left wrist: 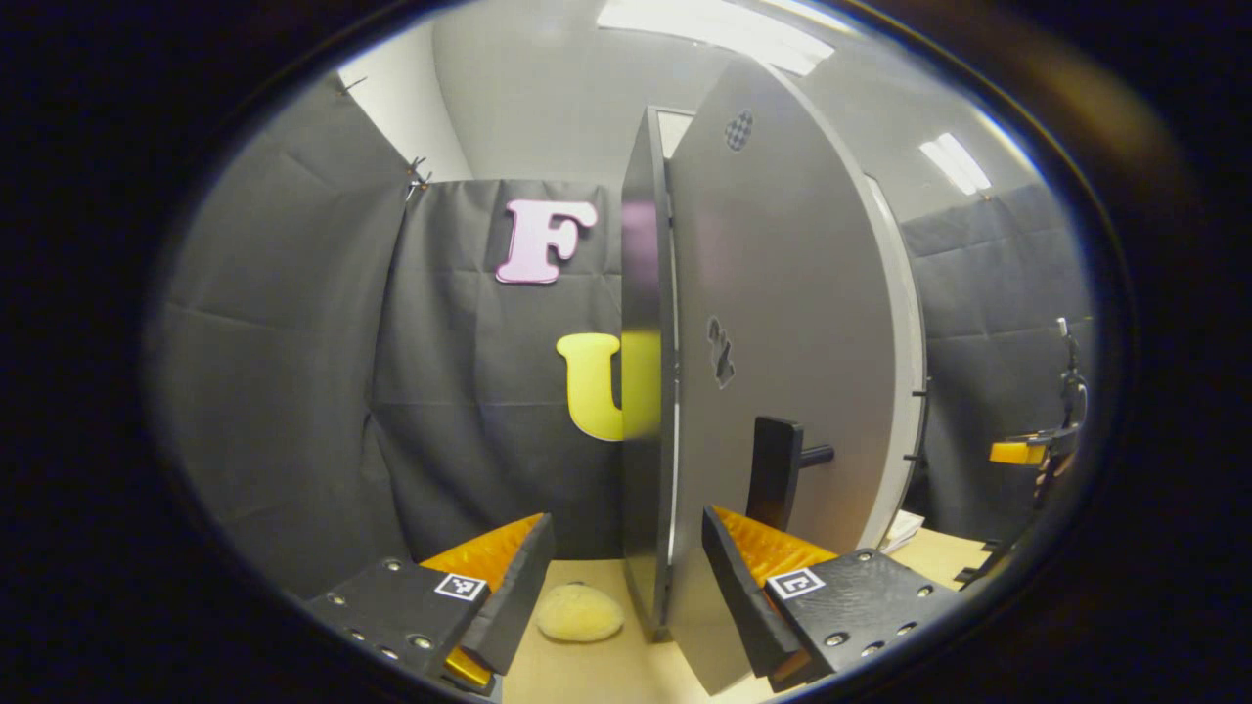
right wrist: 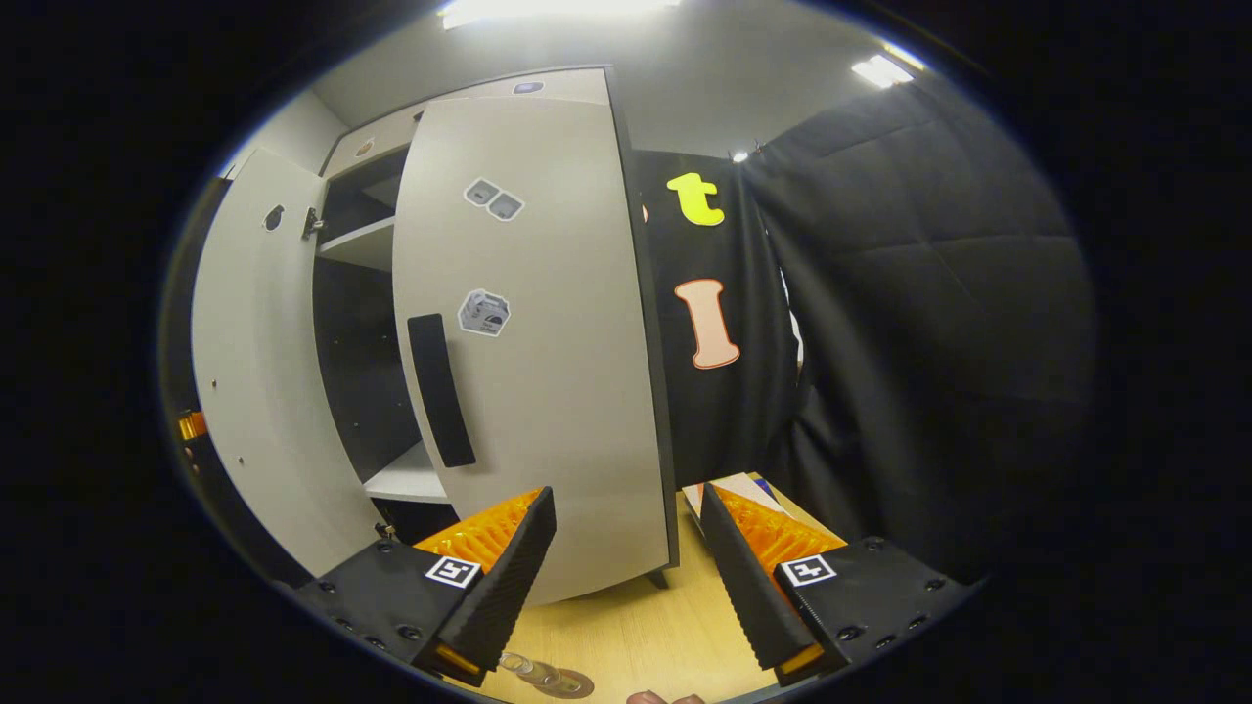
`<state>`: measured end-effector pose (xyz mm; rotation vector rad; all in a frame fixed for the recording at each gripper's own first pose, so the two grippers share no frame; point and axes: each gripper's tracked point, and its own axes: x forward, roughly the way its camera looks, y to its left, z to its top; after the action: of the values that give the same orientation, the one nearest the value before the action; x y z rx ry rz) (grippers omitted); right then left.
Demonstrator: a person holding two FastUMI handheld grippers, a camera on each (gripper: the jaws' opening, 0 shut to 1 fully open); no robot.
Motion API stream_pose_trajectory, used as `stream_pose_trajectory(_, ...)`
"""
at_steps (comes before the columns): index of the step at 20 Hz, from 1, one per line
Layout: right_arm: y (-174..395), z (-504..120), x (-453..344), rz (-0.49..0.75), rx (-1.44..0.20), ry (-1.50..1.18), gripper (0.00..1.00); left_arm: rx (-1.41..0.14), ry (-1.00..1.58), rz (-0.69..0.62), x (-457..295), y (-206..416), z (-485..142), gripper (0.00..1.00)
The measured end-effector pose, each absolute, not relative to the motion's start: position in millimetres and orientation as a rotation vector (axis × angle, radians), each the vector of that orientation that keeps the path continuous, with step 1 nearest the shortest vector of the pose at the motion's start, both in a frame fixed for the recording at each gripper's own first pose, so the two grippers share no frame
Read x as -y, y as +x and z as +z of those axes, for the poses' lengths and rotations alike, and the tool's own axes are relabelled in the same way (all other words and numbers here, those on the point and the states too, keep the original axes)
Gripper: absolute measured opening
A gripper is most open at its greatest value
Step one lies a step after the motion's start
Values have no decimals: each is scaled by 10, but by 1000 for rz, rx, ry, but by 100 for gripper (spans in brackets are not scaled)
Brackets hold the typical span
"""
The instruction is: Grasp the bottle in the cabinet with the left hand and place it on the coaster, then close the right door with the right hand and the left door with the left hand.
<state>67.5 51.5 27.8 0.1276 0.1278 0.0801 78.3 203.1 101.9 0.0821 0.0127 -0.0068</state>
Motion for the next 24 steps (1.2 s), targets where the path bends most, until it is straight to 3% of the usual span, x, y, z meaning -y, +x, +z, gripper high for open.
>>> stream_pose_trajectory(1,693,292,-522,90,-126,134,92,-14,81,-3,-1969,771,1011,89)
stream_pose_trajectory(14,946,305,-278,188,-156,144,95,-46,85,122,-1077,880,947,89)
stream_pose_trajectory(24,1064,218,41,173,-153,133,95,-35,44,146,-307,1154,840,90)
